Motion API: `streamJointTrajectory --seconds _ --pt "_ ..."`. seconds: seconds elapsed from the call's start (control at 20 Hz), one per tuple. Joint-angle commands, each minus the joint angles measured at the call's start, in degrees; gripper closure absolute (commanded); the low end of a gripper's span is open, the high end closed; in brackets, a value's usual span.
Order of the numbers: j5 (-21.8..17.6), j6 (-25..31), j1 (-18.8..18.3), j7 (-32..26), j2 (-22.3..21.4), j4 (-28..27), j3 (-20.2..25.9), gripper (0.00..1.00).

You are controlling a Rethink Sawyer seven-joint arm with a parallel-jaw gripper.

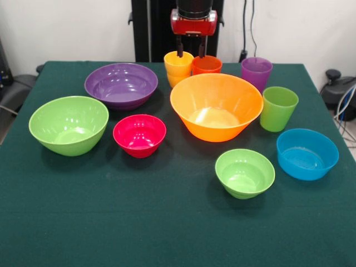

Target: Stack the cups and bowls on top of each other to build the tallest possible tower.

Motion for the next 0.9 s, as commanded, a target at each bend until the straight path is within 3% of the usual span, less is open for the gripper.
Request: streamJointTrajectory --seconds 0.05,0.9 --pt "1.0 -6.0 -0.5 7.6 5.1 0.5 4.8 0.00" --pt "-0.1 -7.6 1.7 6.8 8.0 -1.8 1.5 0.00"
